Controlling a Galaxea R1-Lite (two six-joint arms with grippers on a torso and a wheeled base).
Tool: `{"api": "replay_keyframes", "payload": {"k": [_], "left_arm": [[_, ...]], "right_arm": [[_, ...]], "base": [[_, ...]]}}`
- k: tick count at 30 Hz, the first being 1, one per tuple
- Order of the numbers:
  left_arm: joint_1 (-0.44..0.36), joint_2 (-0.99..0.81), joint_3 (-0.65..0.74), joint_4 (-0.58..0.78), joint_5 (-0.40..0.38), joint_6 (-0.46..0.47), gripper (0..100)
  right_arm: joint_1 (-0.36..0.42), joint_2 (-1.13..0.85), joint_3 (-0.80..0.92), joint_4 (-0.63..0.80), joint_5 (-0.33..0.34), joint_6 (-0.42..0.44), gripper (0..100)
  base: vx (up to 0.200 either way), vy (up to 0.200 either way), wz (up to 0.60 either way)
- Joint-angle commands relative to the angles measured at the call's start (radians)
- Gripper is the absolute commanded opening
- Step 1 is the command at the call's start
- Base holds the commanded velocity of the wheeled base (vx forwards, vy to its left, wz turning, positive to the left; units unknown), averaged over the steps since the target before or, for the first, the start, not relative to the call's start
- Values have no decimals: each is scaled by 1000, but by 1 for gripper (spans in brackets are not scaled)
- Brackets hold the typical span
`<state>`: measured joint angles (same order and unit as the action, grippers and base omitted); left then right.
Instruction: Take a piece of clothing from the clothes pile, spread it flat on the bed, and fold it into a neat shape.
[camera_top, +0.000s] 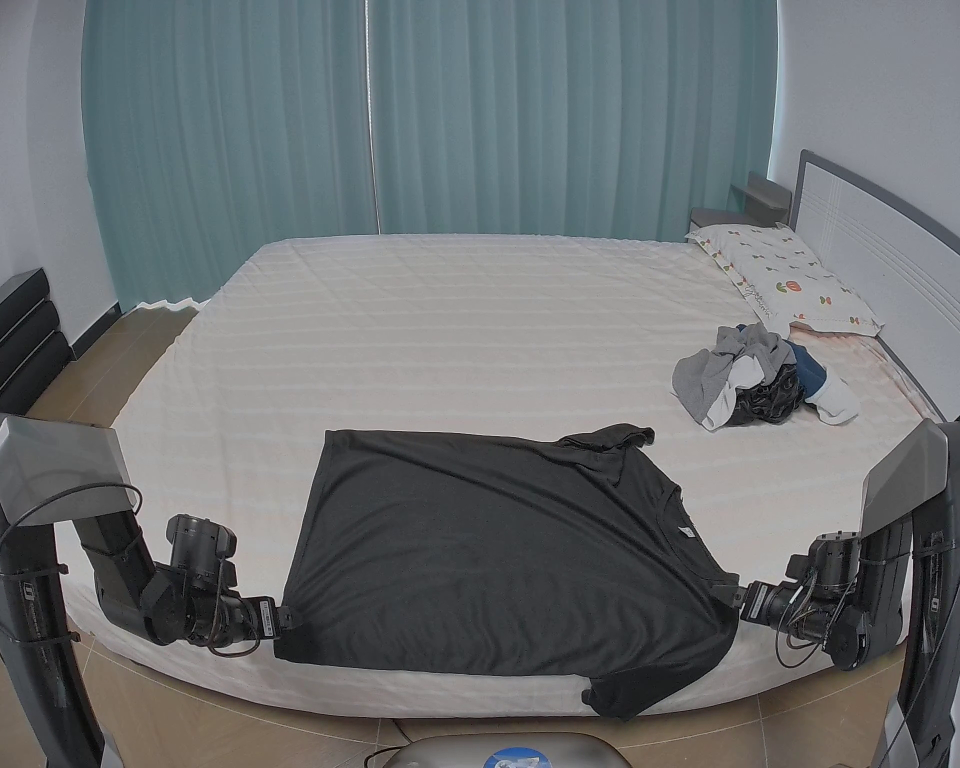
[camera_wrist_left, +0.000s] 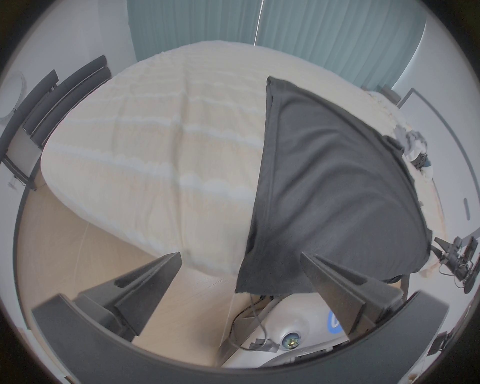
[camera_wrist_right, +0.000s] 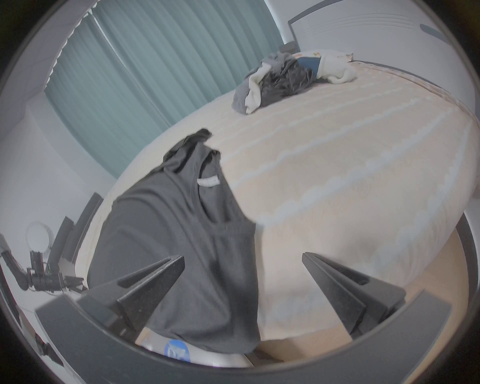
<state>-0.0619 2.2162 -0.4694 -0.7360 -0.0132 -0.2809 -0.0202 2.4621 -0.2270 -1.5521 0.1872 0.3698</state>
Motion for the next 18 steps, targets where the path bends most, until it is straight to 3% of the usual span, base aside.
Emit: {"api": "replay_keyframes", "payload": {"k": [1,3,9,18], "left_arm": [[28,-76,-22,1,-76,-12,100],[48,-95,-34,6,-142,-38,100],[57,-89,-109,23,-160,-210,100],[65,-69,-115,21,-165,-219,100]], "right_arm": [[-27,-51,-41,-8,1,38,100],[-27,-46,-57,-8,1,60,100],[-27,-46,-71,-8,1,83,100],[-27,-49,-95,-9,-9,121,100]], "base": [[0,0,0],[0,0,0],[0,33,0],[0,178,0]]}}
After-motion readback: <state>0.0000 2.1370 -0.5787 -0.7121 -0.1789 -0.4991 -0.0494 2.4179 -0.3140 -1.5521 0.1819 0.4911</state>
